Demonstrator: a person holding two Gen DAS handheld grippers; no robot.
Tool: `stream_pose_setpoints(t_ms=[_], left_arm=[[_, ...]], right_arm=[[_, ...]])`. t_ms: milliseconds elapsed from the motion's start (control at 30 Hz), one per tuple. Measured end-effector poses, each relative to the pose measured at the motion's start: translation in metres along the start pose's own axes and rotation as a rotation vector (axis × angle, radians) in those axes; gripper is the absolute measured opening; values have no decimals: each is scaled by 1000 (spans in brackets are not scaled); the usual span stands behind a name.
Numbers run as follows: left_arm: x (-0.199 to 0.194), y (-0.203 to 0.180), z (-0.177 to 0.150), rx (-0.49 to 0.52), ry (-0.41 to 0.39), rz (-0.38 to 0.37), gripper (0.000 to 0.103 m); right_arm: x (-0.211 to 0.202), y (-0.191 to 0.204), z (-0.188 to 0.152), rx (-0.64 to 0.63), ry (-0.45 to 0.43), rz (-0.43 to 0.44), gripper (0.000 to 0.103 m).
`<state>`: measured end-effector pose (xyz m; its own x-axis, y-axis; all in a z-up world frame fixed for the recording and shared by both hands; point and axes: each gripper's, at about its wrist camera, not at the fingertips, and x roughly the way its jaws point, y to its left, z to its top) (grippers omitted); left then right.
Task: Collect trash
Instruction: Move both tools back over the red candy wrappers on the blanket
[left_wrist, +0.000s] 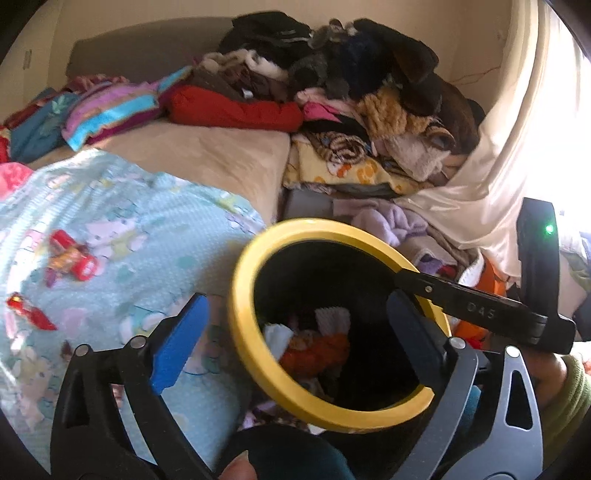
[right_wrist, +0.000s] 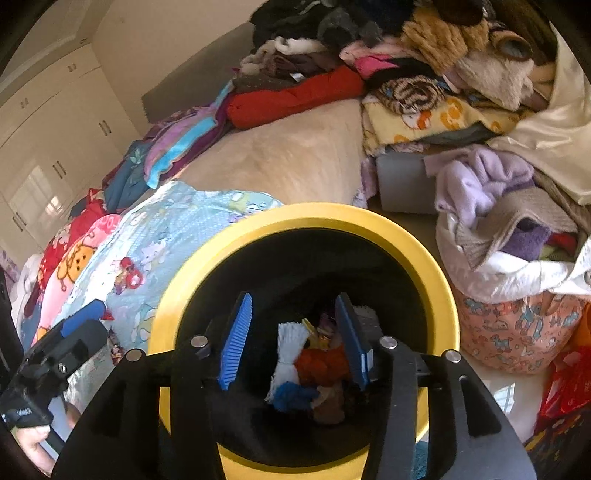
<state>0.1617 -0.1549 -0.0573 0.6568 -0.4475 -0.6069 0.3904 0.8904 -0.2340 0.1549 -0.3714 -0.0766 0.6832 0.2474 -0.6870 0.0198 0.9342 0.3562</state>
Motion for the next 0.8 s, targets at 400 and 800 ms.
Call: stream_pose_setpoints(t_ms=[400, 800], left_arm=[[-49, 53, 12, -58, -121, 135, 89], [-81, 113, 3, -152, -157, 234, 90]], right_arm=[[-10, 66, 1, -151, -54, 74, 56], [12, 134, 8, -292, -38, 134, 58]])
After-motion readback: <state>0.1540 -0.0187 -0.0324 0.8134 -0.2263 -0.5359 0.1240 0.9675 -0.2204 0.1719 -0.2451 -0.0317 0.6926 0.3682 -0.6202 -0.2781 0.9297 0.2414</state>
